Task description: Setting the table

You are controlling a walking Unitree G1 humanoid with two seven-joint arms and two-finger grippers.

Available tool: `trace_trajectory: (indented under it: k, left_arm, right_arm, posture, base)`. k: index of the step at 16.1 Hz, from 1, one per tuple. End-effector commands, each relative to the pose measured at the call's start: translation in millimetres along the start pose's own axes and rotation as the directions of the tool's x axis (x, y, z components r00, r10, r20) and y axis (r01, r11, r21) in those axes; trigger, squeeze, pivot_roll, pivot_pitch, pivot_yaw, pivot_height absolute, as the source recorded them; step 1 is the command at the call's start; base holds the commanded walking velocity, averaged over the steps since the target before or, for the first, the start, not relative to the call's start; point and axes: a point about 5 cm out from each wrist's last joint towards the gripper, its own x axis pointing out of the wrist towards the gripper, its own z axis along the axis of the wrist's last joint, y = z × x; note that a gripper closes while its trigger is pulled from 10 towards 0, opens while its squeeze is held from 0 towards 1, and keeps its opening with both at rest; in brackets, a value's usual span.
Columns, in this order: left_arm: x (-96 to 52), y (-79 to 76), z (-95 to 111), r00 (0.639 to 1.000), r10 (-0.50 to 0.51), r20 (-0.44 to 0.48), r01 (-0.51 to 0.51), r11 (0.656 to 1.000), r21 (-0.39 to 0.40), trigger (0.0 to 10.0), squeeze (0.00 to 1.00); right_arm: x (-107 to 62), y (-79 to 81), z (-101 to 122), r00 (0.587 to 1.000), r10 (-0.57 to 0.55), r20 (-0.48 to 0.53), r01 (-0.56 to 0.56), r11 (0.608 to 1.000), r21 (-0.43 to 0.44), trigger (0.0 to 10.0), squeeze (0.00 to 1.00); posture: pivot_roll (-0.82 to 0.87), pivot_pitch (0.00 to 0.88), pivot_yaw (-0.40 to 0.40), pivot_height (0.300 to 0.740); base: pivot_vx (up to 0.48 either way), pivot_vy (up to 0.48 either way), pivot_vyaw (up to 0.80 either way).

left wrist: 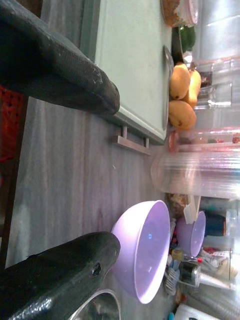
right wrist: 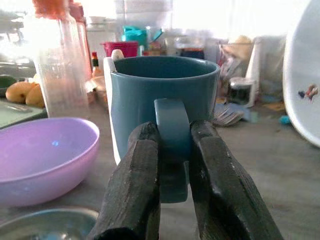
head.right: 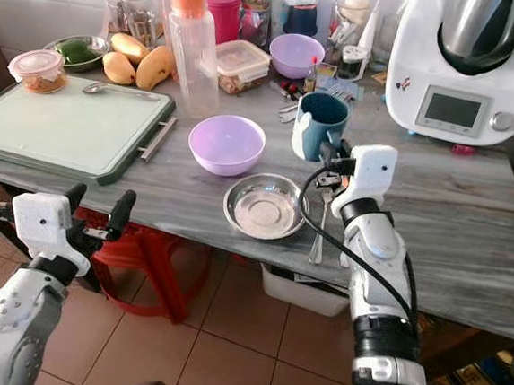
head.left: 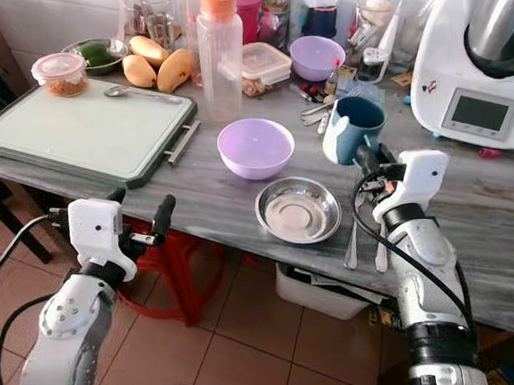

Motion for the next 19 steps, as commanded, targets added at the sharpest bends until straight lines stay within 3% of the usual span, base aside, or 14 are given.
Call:
trace_trajectory:
  k: [1,5,11,16,17,18,19]
  left_arm:
    - [-2.8,1.7,4,1.000,-0.006,0.000,0.006,1.000,0.011,10.0,0.00]
    - [-12.6,1.1,6,0.999,-0.038,-0.031,0.038,0.999,0.021,10.0,0.00]
    - [-14.7,4.9,11,0.998,-0.038,-0.042,0.040,0.999,0.032,10.0,0.00]
    - [-14.9,3.4,13,0.998,-0.040,-0.051,0.041,0.999,0.031,10.0,0.00]
    - [-13.9,2.8,13,0.998,-0.041,-0.051,0.042,0.999,0.031,10.0,0.00]
    - [-13.3,2.0,12,0.998,-0.043,-0.050,0.044,0.999,0.029,10.0,0.00]
    - [-12.6,1.1,12,0.998,-0.045,-0.051,0.046,0.999,0.028,10.0,0.00]
  right_arm:
    - [5.5,0.0,7,0.999,0.016,0.038,-0.016,1.000,0.001,10.0,0.00]
    - [10.6,-2.5,-6,0.999,0.032,0.010,-0.032,0.999,-0.037,10.0,0.00]
    - [23.3,1.2,-13,0.997,0.078,-0.009,-0.078,0.995,-0.058,10.0,0.00]
    - [21.5,-2.1,-25,0.996,0.076,-0.048,-0.080,0.993,-0.091,10.0,0.00]
    - [20.1,-2.7,-27,0.996,0.073,-0.053,-0.078,0.991,-0.109,10.0,0.22]
    - [19.4,-3.4,-27,0.996,0.067,-0.053,-0.072,0.992,-0.108,10.0,1.00]
    - [18.7,-4.2,-28,0.997,0.064,-0.053,-0.070,0.992,-0.110,10.0,1.00]
  posture:
    - [0.09,0.032,0.063,0.740]
    - [0.11,0.054,0.076,0.740]
    - [0.14,0.078,0.076,0.740]
    - [0.14,0.080,0.078,0.740]
    - [0.14,0.079,0.079,0.740]
    - [0.14,0.079,0.080,0.740]
    - [0.13,0.079,0.081,0.740]
  base:
    - [0.000,0.000,0.00]
    - [0.000,0.000,0.00]
    - [0.000,0.000,0.00]
    - [0.000,0.000,0.00]
    - [0.000,0.000,0.00]
    - [0.000,0.000,0.00]
    - [0.000,0.000,0.00]
